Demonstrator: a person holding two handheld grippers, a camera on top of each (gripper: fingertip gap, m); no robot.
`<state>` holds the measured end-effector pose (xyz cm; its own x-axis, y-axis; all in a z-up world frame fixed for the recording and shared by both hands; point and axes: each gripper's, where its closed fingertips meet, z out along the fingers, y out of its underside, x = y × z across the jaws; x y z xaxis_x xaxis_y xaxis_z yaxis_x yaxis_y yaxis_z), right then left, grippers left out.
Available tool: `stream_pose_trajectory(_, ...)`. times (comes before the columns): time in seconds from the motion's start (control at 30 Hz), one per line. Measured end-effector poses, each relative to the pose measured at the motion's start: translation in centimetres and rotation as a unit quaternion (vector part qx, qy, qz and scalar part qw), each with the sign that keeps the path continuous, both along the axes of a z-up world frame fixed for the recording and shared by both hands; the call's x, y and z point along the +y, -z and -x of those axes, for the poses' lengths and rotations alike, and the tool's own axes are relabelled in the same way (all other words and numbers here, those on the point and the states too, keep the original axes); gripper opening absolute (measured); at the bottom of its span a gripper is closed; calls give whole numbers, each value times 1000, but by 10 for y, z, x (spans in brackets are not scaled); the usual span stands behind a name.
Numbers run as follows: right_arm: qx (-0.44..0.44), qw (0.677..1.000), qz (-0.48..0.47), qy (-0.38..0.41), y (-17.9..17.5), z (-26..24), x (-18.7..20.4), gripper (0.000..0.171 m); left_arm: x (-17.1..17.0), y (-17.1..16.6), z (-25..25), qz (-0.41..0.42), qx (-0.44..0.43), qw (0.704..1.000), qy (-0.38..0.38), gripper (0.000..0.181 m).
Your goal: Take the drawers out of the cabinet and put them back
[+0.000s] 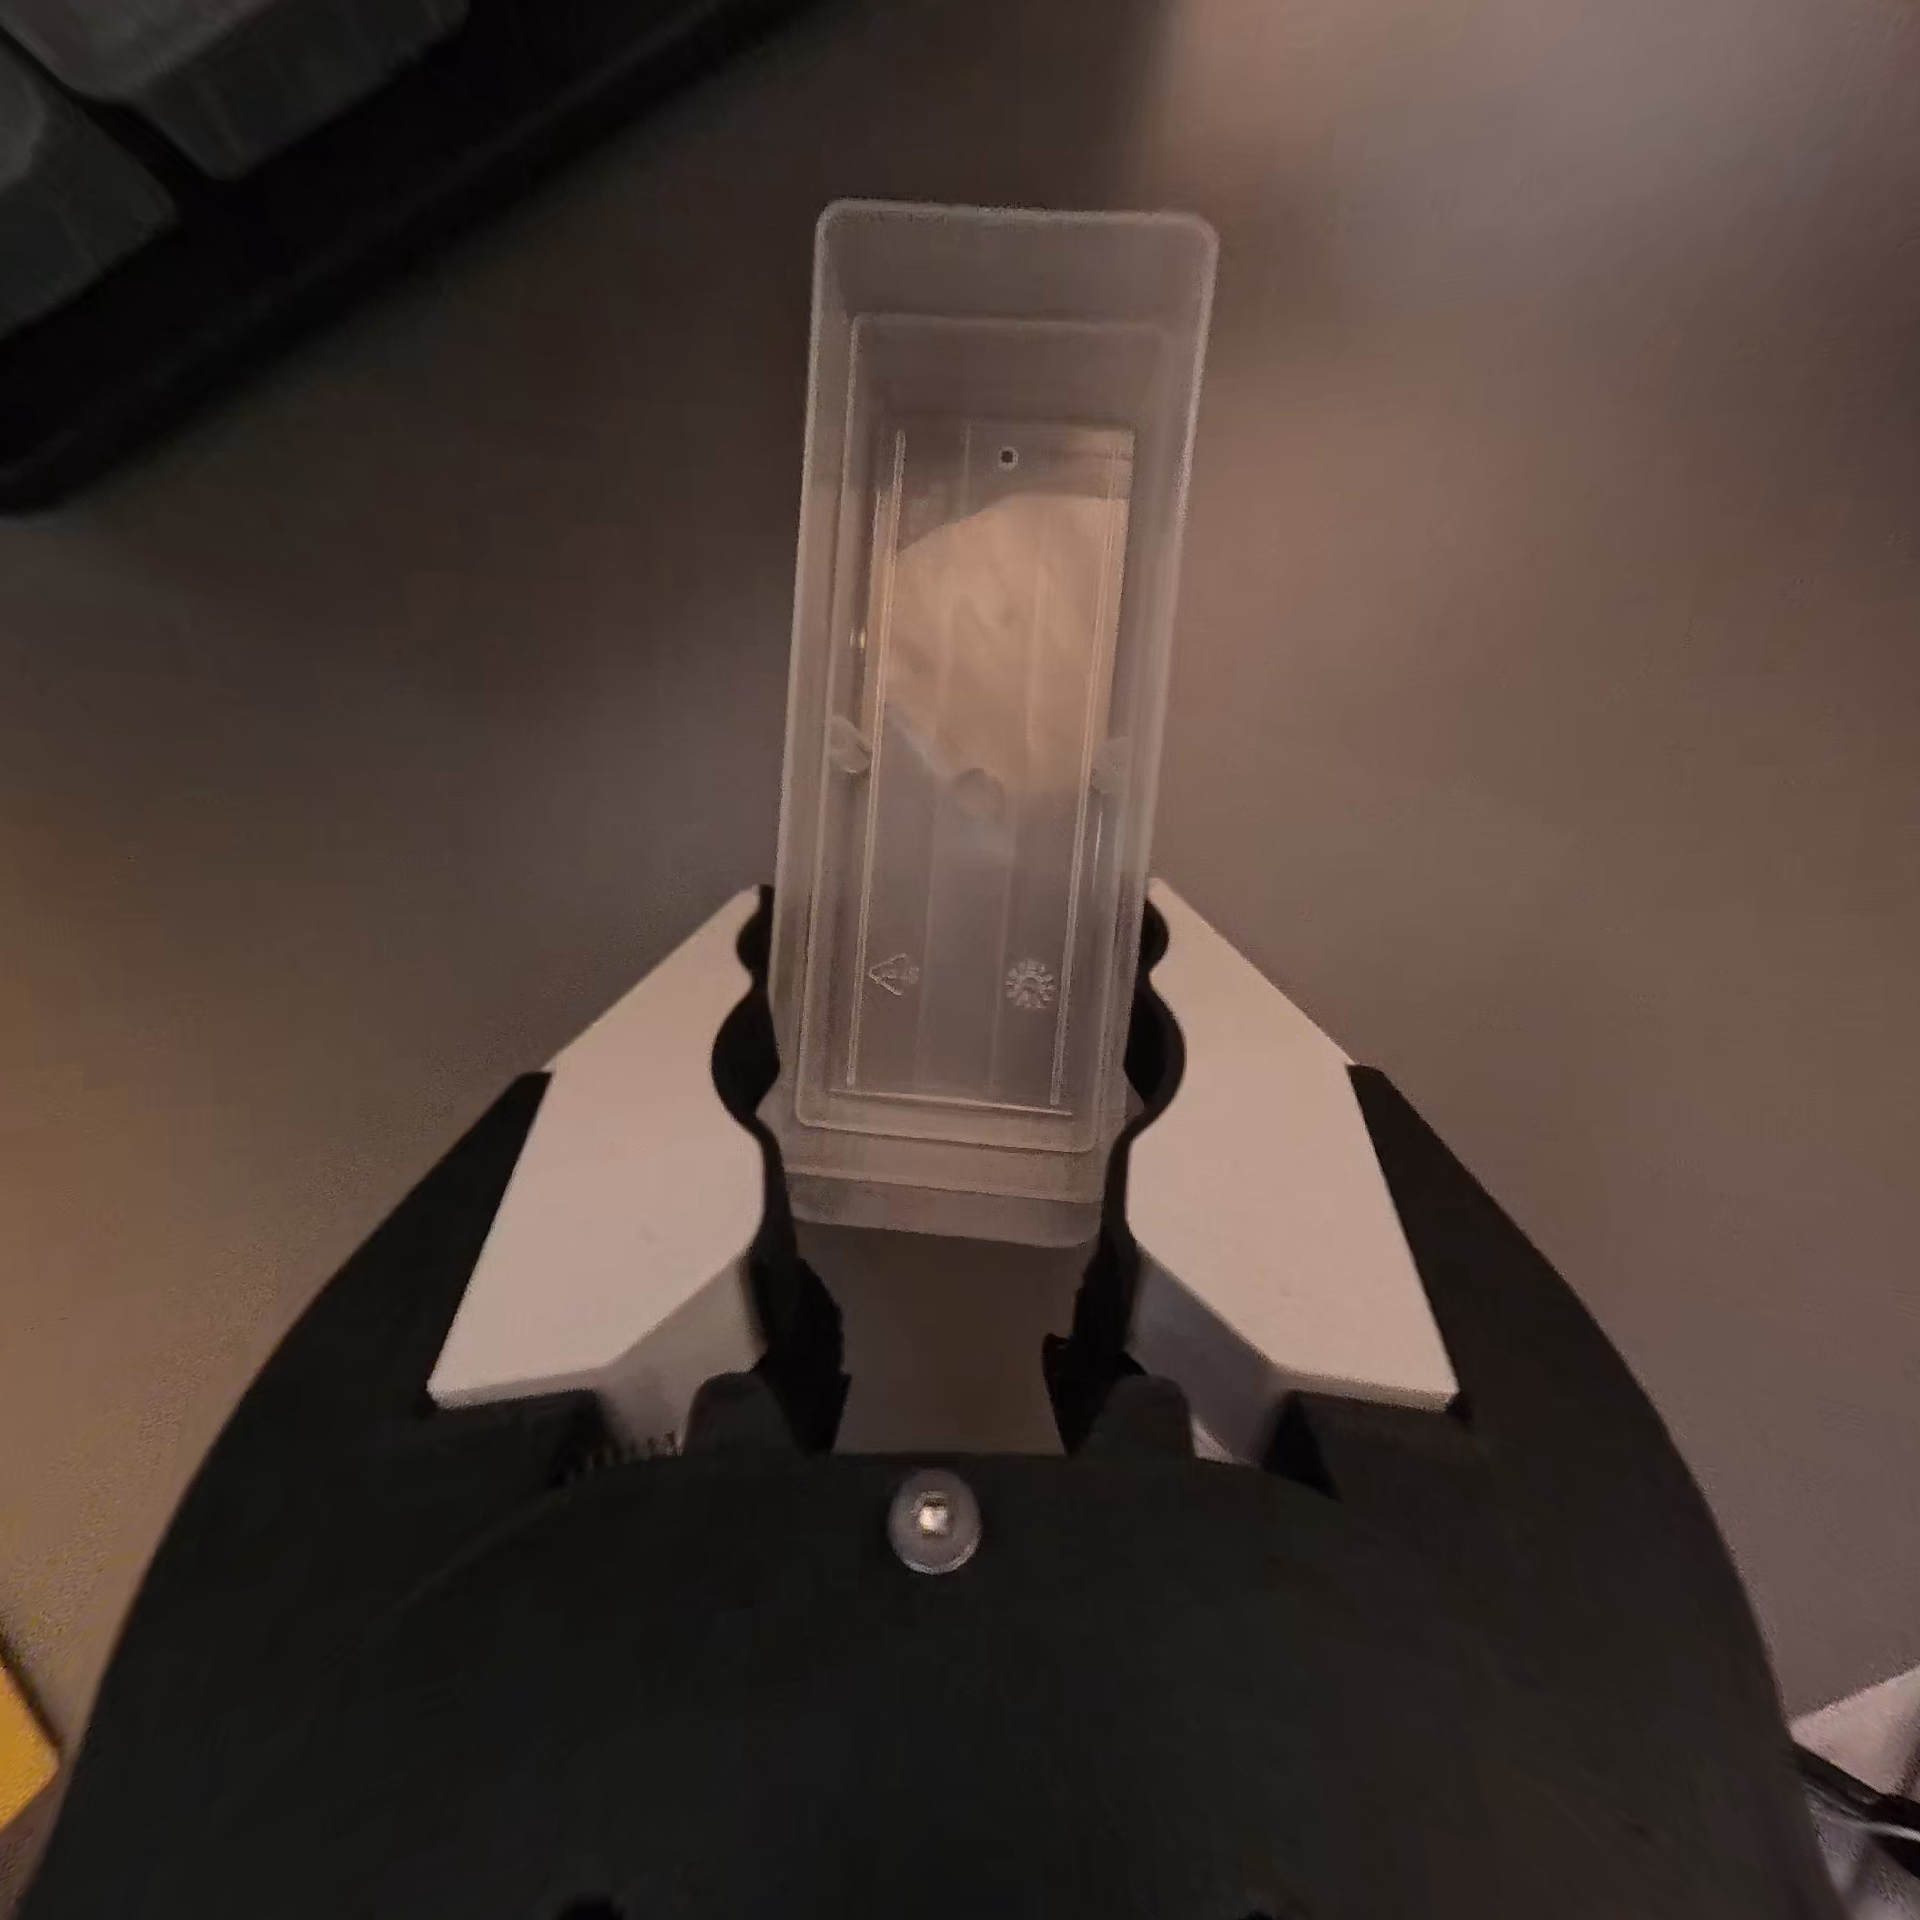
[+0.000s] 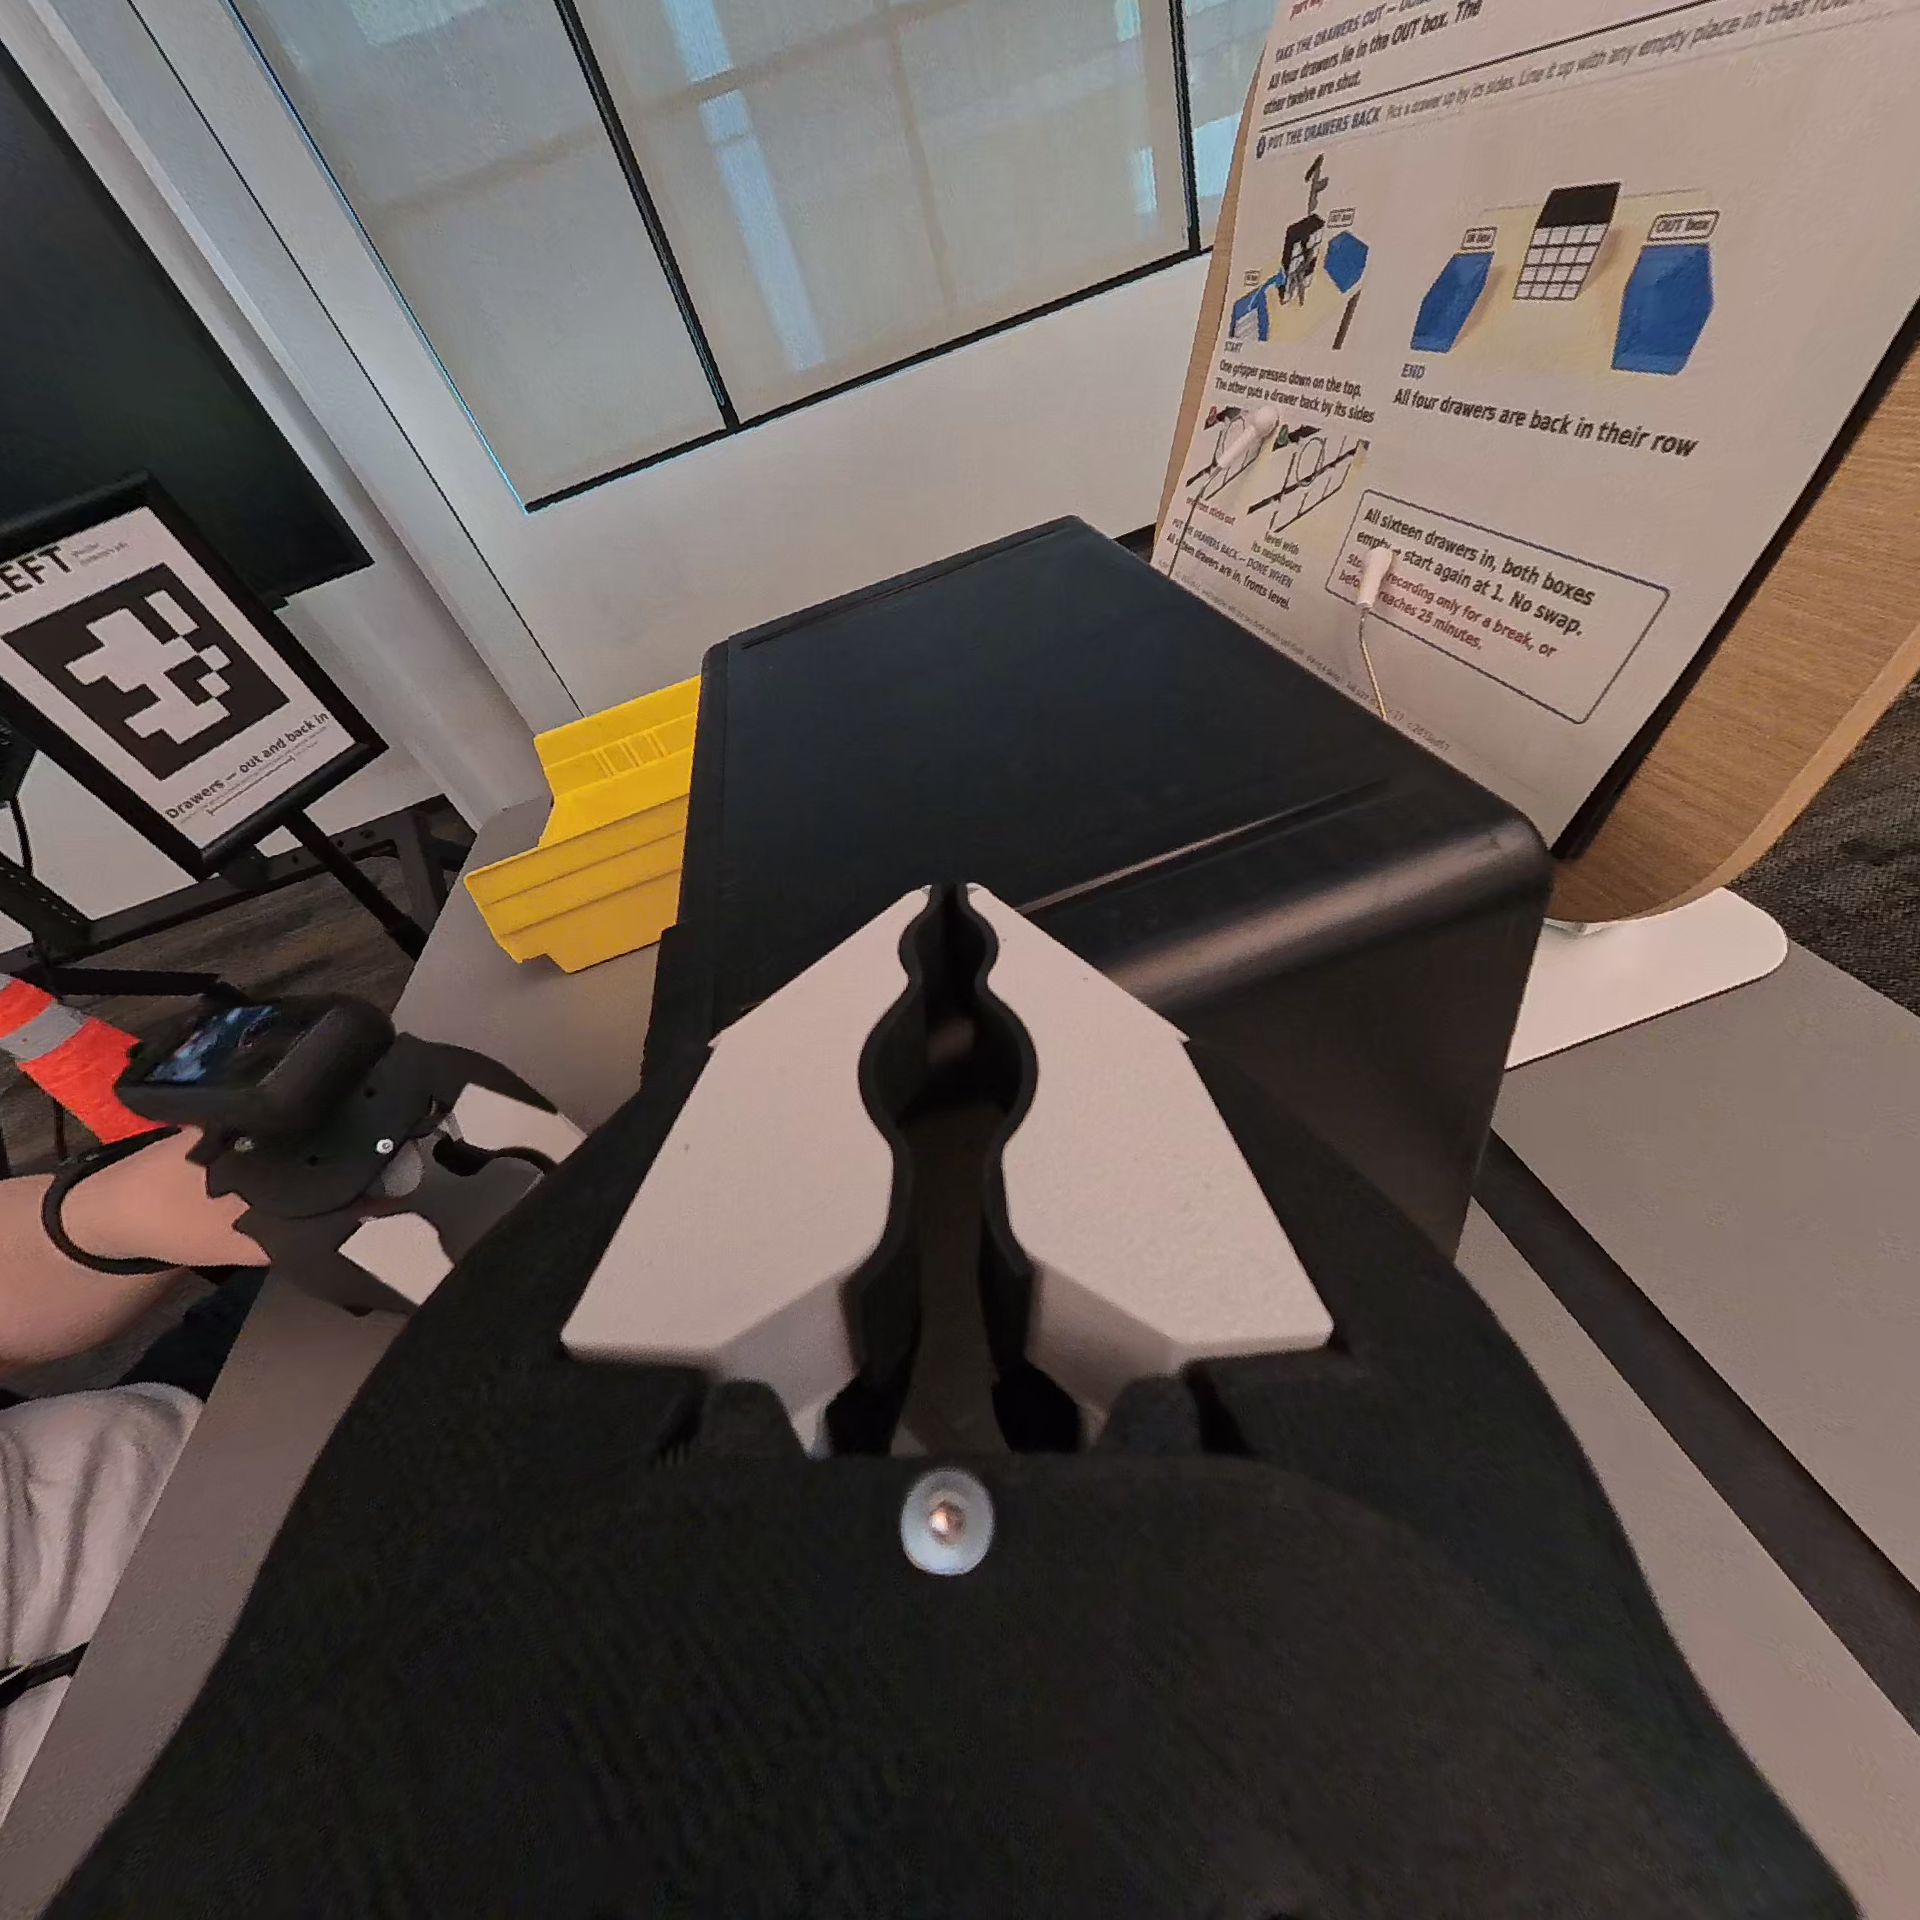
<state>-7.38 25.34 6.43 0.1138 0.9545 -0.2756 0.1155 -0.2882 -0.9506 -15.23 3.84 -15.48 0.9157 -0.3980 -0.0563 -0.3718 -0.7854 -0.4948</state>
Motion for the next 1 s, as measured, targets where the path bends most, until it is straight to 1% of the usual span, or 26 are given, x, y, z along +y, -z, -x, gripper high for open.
stream_pose_trajectory(0.1,0,1000,1,0,0,0,0,0,0,-2,1,19,-12,1000,-9,63)
stream_pose_trajectory(0.33,2,1000,3,-2,0,0,0,0,11,-21,1,18,-13,999,-35,61)
stream_pose_trajectory(0.53,-1,1000,-1,0,0,0,0,0,33,-45,0,2,-3,998,-62,61)
stream_pose_trajectory(0.7,5,1000,3,-5,0,0,0,0,51,-60,-10,-8,-27,996,-80,60)
stream_pose_trajectory(1.0,8,1000,4,-10,0,0,-1,0,65,-67,-8,-14,-23,994,-109,60)
